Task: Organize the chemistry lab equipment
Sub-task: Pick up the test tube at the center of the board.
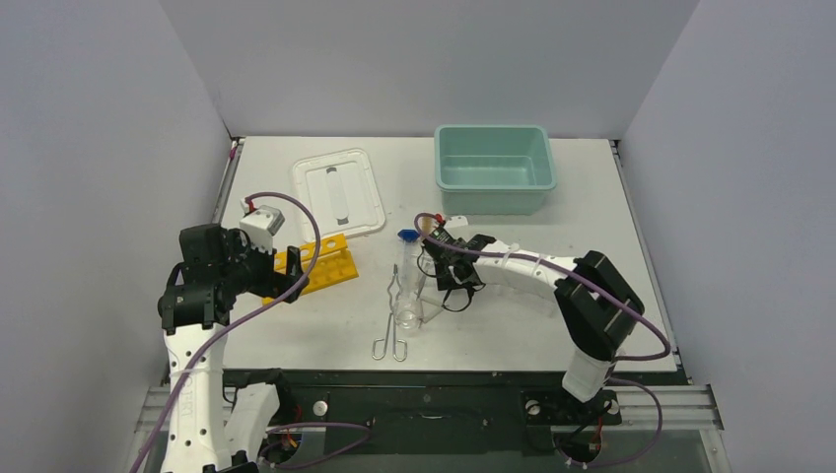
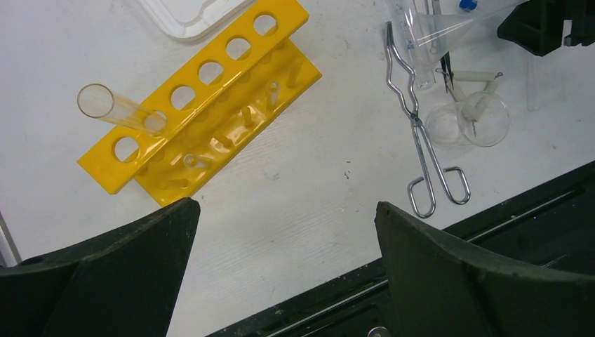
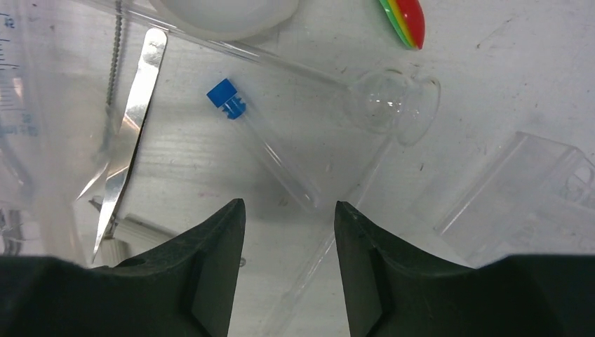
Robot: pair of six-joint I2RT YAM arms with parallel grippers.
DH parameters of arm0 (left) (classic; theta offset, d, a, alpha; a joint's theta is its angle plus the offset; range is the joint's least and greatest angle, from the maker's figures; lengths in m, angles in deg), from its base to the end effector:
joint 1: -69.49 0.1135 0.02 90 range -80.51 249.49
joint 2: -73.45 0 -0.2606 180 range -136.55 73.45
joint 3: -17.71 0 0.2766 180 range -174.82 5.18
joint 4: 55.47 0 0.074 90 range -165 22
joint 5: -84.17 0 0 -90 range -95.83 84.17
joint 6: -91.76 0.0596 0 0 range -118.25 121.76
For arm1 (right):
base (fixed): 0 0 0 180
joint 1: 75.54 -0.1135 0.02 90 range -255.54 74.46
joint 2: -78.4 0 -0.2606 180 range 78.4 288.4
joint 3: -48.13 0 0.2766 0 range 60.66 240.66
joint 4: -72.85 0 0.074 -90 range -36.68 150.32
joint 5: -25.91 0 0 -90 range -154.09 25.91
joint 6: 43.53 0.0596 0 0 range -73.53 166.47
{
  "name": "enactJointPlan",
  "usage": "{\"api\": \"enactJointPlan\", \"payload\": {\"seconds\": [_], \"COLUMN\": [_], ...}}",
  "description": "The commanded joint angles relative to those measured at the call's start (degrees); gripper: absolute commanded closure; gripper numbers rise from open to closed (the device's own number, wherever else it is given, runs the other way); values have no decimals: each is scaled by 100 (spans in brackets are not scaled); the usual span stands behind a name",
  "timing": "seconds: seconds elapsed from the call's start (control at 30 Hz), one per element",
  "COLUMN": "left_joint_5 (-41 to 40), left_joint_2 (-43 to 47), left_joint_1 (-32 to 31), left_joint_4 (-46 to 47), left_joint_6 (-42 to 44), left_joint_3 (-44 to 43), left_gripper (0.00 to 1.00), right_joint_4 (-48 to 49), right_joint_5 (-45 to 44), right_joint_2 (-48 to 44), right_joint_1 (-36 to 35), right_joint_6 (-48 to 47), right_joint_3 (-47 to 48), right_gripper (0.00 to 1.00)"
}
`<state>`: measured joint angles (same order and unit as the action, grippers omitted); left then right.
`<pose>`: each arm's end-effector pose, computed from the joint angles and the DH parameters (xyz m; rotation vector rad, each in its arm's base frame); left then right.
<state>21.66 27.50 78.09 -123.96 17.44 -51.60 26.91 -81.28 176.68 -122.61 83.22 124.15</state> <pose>0.1843 0.0001 0.3206 0.3677 2.2439 -0.3446 0.2596 0.2532 0.1450 -0.1622 2.6574 0.0430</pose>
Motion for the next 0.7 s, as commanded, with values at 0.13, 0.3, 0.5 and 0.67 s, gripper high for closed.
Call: {"api": "enactJointPlan", "payload": {"seconds": [0.13,0.3,0.5,0.67], "left_joint_5": [56,55,55,-11], "left_joint_2": [40,38,81,86], "left_joint_1": [-15,-23,-21,-24], "left_joint_4": [-52,-46,-80,-165], "left_joint_6": [127,141,182,248], "left_joint_3": [-353,-354,-382,-434], "left_gripper": [4,3,3,4], "right_joint_4": [371,491,722,958], "right_joint_5": [18,50,113,159], "right_joint_2": [387,528,557,462], "right_joint_1": [172,237,235,236], "right_joint_6": [-415,-449,-388,-286], "right_joint_3": [348,313,112,-98], "right_gripper": [55,59,71,76]}}
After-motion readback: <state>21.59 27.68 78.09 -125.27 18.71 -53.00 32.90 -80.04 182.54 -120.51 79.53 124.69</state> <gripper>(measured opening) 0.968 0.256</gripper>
